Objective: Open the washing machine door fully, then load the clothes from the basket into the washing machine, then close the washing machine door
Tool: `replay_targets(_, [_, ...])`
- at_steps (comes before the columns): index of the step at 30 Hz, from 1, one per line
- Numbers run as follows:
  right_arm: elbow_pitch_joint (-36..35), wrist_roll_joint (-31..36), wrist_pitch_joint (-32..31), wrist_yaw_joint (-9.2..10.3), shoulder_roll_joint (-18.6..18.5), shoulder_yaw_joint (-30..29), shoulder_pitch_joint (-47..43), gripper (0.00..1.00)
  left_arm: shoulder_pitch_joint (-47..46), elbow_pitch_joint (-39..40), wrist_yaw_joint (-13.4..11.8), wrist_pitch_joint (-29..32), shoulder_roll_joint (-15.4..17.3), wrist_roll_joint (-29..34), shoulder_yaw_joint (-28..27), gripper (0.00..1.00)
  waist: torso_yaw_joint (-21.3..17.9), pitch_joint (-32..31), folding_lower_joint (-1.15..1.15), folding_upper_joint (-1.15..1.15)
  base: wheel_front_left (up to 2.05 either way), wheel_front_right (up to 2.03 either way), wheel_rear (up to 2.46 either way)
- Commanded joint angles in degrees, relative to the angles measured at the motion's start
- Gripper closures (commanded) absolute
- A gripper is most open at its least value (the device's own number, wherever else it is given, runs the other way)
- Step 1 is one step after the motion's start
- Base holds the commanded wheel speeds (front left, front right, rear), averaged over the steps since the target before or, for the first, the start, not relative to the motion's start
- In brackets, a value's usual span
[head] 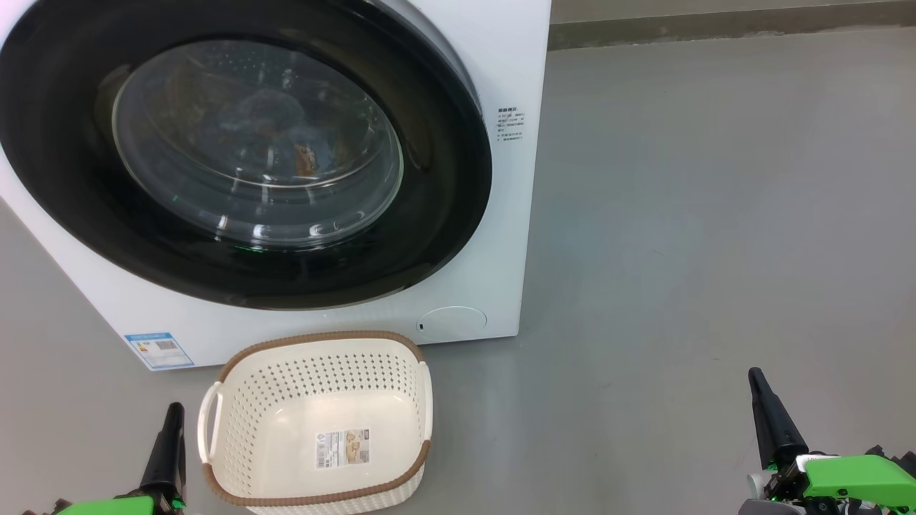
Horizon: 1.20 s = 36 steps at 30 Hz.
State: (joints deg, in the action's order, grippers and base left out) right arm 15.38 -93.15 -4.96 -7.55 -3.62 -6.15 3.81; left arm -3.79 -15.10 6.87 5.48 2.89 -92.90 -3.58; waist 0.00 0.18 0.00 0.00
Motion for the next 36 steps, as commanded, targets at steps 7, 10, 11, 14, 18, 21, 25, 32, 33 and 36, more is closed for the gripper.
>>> replay_targets(7, [-1.43,-0.17,-0.42,0.06,-0.26,1.01,2.25,1.00,-2.32,1.08,0.62,0.32,0.63,0.01,-2.08,1.00,0.00,0.00,0.00,0.00,0.00,0.00,0.00])
replay_targets(10, [-1.43,-0.12,-0.46,0.06,-0.23,0.96,2.25,1.00,-2.32,1.08,0.62,0.35,0.60,0.04,-2.12,1.00,0.00,0.00,0.00,0.00,0.00,0.00,0.00])
replay_targets(11, [-1.43,-0.11,-0.47,0.06,-0.21,0.94,2.25,1.00,-2.32,1.08,0.62,0.35,0.59,0.05,-2.13,1.00,0.00,0.00,0.00,0.00,0.00,0.00,0.00])
replay_targets(14, [-1.42,-0.06,-0.51,0.06,-0.18,0.89,2.26,1.00,-2.33,1.08,0.62,0.38,0.57,0.08,-2.16,1.00,0.00,0.00,0.00,0.00,0.00,0.00,0.00])
replay_targets(18, [-1.42,-0.01,-0.57,0.06,-0.13,0.82,2.26,1.00,-2.33,1.08,0.62,0.42,0.54,0.12,-2.21,1.00,0.00,0.00,0.00,0.00,0.00,0.00,0.00])
replay_targets(21, [-1.42,0.02,-0.59,0.06,-0.11,0.79,2.26,1.00,-2.33,1.08,0.62,0.44,0.52,0.14,-2.23,1.00,0.00,0.00,0.00,0.00,0.00,0.00,0.00])
replay_targets(25, [-1.41,0.07,-0.64,0.06,-0.06,0.73,2.27,1.00,-2.34,1.07,0.62,0.47,0.49,0.17,-2.27,1.00,0.00,0.00,0.00,0.00,0.00,0.00,0.00])
replay_targets(32, [-1.41,0.16,-0.73,0.06,0.01,0.62,2.28,1.00,-2.34,1.07,0.62,0.53,0.44,0.23,-2.34,1.00,0.00,0.00,0.00,0.00,0.00,0.00,0.00])
replay_targets(33, [-1.41,0.17,-0.74,0.06,0.02,0.61,2.28,1.00,-2.34,1.07,0.62,0.53,0.44,0.24,-2.35,1.00,0.00,0.00,0.00,0.00,0.00,0.00,0.00])
replay_targets(36, [-1.40,0.20,-0.77,0.06,0.05,0.57,2.28,1.00,-2.35,1.07,0.62,0.55,0.42,0.26,-2.38,1.00,0.00,0.00,0.00,0.00,0.00,0.00,0.00])
